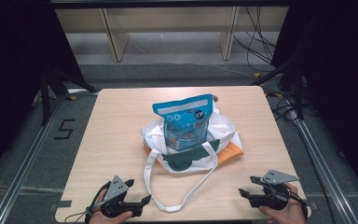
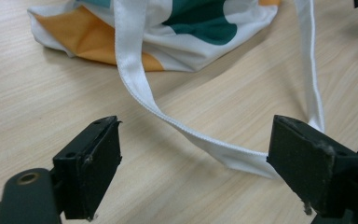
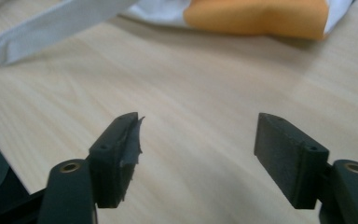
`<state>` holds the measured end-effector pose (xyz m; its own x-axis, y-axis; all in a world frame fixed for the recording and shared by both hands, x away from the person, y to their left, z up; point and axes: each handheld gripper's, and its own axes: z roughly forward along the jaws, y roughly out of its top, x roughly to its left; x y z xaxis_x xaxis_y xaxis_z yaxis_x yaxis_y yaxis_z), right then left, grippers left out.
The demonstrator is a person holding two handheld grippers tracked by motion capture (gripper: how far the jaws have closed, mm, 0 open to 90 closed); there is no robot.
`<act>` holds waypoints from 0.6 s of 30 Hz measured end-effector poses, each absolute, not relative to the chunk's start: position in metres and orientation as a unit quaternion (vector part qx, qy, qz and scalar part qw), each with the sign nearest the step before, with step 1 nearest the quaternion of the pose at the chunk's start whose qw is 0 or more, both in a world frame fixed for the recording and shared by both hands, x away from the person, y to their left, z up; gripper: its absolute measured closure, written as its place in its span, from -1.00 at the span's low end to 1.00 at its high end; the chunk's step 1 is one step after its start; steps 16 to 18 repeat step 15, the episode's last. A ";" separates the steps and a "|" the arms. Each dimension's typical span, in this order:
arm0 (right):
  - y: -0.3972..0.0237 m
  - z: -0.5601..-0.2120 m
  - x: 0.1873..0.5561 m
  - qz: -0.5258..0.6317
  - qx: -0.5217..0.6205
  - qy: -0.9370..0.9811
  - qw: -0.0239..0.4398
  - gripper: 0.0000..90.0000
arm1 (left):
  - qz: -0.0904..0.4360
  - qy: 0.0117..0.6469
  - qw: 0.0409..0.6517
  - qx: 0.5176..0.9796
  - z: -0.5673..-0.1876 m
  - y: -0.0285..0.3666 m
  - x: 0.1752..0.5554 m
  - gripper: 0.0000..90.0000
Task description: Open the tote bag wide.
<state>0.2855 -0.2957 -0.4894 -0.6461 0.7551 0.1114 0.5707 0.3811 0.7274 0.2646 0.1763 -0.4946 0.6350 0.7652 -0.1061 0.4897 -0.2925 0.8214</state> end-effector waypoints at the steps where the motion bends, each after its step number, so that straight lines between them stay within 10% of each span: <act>1: -0.297 -0.490 0.286 0.379 0.395 0.827 0.126 -0.32 | 0.153 0.402 0.446 0.784 -0.496 0.174 0.264 -0.64; 18: -0.302 -0.496 0.283 0.357 0.402 0.834 0.124 -0.38 | 0.150 0.406 0.428 0.793 -0.499 0.174 0.267 -0.64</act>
